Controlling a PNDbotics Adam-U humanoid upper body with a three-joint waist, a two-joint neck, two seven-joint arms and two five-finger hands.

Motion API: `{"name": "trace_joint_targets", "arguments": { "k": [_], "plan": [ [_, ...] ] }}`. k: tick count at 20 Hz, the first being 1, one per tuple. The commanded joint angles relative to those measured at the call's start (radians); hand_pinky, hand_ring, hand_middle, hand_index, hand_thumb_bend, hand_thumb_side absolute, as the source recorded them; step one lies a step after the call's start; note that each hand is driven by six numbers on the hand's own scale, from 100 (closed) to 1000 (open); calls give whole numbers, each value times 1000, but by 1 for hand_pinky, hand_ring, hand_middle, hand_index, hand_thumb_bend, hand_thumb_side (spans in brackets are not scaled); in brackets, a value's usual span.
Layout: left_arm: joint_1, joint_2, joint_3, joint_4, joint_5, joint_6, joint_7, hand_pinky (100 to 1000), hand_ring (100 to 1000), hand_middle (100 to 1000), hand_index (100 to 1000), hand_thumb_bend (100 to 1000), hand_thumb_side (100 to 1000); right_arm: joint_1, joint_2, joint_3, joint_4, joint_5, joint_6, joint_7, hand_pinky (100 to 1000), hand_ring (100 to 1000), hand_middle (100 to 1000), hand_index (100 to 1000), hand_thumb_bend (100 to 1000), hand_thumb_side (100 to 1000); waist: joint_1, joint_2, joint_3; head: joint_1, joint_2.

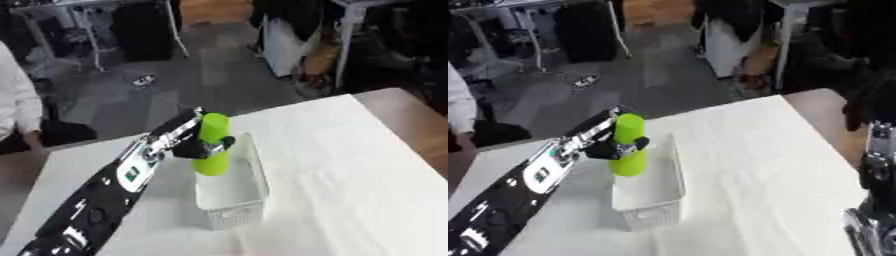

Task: Pick up objects on the table and place them in the box.

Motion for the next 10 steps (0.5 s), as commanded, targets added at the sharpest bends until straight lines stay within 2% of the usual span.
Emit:
{"name": "trace_joint_targets", "arguments": {
  "k": [1, 2, 4, 6, 10],
  "plan": [
    [-35, 22, 3, -2, -56, 6, -15, 452, 760, 840, 900, 145, 1000, -21, -3, -2, -15, -2, -1, 5, 115, 300, 298, 313, 359, 468, -5, -10, 1, 3, -8],
    [-37, 22, 5, -2, -89, 14, -29, 624, 855, 916, 950, 161, 1000, -20, -3, -3, -15, -2, -2, 5, 116, 300, 298, 313, 359, 468, -5, -10, 1, 3, -7],
    [-37, 18, 16, 0, -127, 26, -42, 838, 991, 1000, 1000, 203, 1000, -20, -4, -4, -15, -1, -2, 4, 116, 300, 298, 313, 359, 467, -5, -10, 3, 1, -7],
    [-37, 17, 26, 0, -131, 31, -32, 876, 1000, 1000, 1000, 231, 1000, -18, -5, -5, -15, 0, -2, 2, 115, 300, 298, 313, 358, 467, -6, -10, 5, -1, -6],
    [-40, 20, 31, 1, -113, 33, 27, 864, 1000, 1000, 1000, 250, 1000, -16, -8, -6, -15, 2, -2, 2, 115, 300, 298, 313, 358, 468, -7, -11, 10, -3, -3]
  ]
}}
